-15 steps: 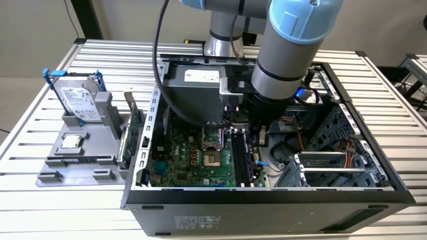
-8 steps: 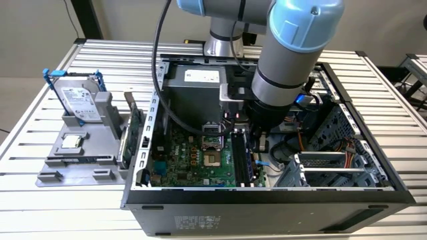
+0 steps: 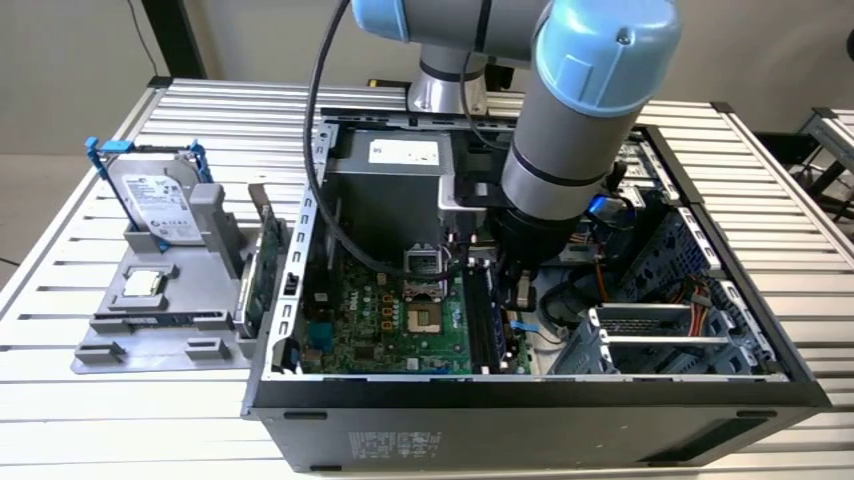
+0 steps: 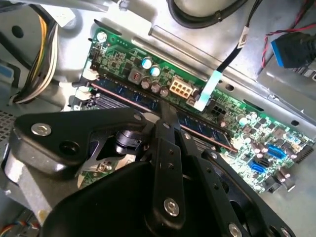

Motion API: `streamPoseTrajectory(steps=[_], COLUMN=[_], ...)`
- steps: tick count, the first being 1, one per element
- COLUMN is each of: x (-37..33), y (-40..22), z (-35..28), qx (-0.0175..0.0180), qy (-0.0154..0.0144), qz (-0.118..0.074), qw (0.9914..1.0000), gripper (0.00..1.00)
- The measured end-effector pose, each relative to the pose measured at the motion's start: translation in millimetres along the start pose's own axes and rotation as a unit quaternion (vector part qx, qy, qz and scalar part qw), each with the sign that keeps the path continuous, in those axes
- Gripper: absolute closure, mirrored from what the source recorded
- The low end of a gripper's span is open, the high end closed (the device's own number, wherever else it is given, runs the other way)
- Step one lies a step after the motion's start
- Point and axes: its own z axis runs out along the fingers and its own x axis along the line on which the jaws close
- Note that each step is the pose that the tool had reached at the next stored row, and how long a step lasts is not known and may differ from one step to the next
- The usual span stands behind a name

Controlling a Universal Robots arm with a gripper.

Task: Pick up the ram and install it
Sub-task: 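Press down the ram until it locks into place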

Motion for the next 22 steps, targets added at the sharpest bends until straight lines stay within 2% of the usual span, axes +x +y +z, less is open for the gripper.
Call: streamPoseTrajectory(steps=[3, 4, 5, 6, 7, 20, 21, 22], x=[0.0, -0.6, -0.7, -1.1, -1.1, -4.8, -5.1, -5.2], y=[-0.1, -0.2, -0.1, -0.1, -0.1, -0.1, -0.1, -0.1], z=[2.8, 0.4, -2.1, -5.8, -11.2, -70.4, -74.5, -75.8], qx=[-0.0001, -0.0001, 0.0002, 0.0004, 0.0001, 0.0000, 0.0000, 0.0000], qy=[0.0009, 0.0012, -0.0008, -0.0020, -0.0008, -0.0006, -0.0006, -0.0006], qz=[0.000, 0.000, 0.000, 0.000, 0.000, 0.000, 0.000, 0.000], qw=[1.00000, 1.00000, 1.00000, 1.00000, 1.00000, 1.00000, 1.00000, 1.00000], gripper=[1.00, 1.00, 1.00, 1.00, 1.00, 1.00, 1.00, 1.00])
